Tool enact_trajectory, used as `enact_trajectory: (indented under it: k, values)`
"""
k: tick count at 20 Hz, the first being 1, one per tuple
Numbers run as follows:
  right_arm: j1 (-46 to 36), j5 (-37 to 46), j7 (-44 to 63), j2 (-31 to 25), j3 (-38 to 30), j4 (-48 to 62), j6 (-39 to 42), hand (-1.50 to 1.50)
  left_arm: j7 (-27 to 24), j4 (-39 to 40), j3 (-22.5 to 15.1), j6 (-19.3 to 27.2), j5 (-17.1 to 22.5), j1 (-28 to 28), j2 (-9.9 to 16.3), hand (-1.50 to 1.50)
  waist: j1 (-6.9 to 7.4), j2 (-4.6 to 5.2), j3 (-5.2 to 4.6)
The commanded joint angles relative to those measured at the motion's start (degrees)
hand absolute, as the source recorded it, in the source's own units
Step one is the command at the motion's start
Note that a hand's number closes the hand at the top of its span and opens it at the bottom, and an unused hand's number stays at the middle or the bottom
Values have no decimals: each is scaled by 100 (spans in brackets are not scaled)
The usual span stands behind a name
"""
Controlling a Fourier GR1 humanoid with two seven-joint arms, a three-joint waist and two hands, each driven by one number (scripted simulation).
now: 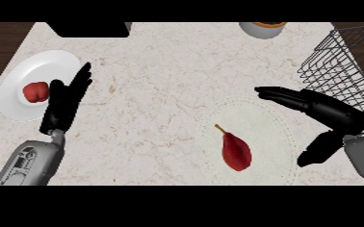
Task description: Pick the pear from the placemat and place it in the basket
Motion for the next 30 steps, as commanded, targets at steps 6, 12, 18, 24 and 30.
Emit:
enact_trajectory:
  k: [6, 12, 18, 24, 30]
  values:
    - [46, 734, -420, 540, 159, 297, 64, -150, 355, -188, 121, -14, -432, -69, -380, 0, -26, -5, 0]
    - [-59, 995, -329, 1005, 249, 376, -104, -150, 471, -72, 249, -27, -625, -300, -564, 0, -37, -2, 0]
    - [308, 1303, -266, 1278, 278, 195, -93, -150, 57, -119, 580, -379, -650, 91, -537, 0, -42, -7, -1]
    - [-44, 1595, -437, 1440, 151, 622, -5, -150, -91, 57, 668, -538, -887, 97, -596, 0, -32, -3, -1]
    - [-180, 2028, -354, 1770, 295, 1130, -147, -150, 277, -470, 874, -680, -800, 189, -604, 0, -10, -5, 0]
